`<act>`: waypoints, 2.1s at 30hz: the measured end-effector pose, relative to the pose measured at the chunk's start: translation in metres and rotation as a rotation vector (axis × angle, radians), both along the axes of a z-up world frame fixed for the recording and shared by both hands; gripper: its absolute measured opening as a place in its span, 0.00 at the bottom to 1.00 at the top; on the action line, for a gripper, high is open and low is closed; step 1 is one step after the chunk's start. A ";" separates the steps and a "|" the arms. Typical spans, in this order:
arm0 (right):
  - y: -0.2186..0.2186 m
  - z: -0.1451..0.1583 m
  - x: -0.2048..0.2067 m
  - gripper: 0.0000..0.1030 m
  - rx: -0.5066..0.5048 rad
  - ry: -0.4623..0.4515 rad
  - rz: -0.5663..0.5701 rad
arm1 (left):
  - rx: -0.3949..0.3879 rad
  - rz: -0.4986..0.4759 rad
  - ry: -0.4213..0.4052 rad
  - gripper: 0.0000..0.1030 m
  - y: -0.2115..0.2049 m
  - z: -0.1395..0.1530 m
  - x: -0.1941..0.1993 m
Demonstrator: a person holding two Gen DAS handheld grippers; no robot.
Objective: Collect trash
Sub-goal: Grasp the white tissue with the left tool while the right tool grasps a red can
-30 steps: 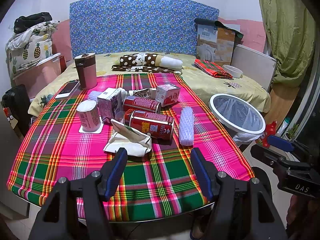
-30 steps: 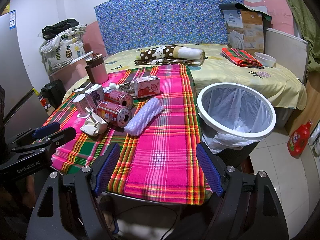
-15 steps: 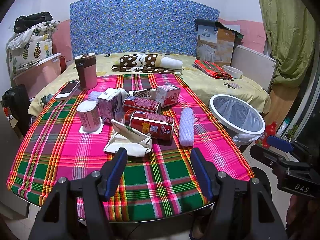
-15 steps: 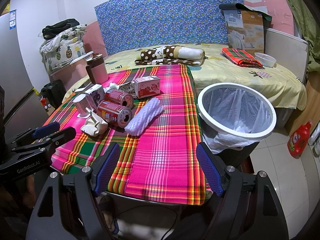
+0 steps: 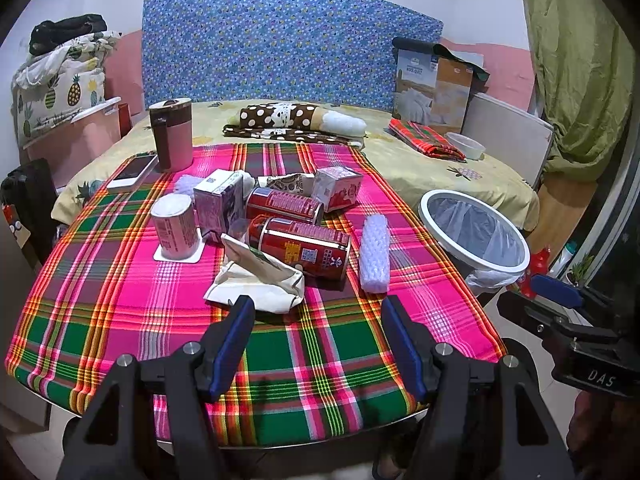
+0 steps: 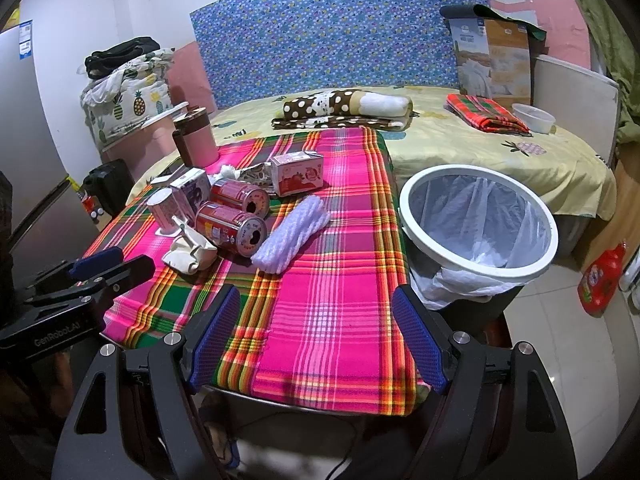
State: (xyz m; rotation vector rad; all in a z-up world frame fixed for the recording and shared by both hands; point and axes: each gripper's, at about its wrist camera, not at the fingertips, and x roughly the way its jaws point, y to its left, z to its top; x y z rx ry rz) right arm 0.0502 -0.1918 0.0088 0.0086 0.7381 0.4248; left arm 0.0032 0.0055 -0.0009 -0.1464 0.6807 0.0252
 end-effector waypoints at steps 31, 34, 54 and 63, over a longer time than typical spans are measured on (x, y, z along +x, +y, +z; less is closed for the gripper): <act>0.049 -0.049 0.082 0.50 0.043 0.199 0.051 | -0.188 0.112 0.119 0.66 0.054 -0.047 0.072; 0.044 -0.047 0.079 0.50 0.047 0.196 0.047 | -0.193 0.115 0.121 0.65 0.053 -0.048 0.078; 0.081 -0.030 0.101 0.71 0.013 0.088 0.396 | -0.173 0.102 0.134 0.14 0.071 -0.052 0.076; 0.108 -0.042 0.108 0.71 -0.063 0.121 0.526 | -0.178 0.112 0.129 0.14 0.083 -0.053 0.069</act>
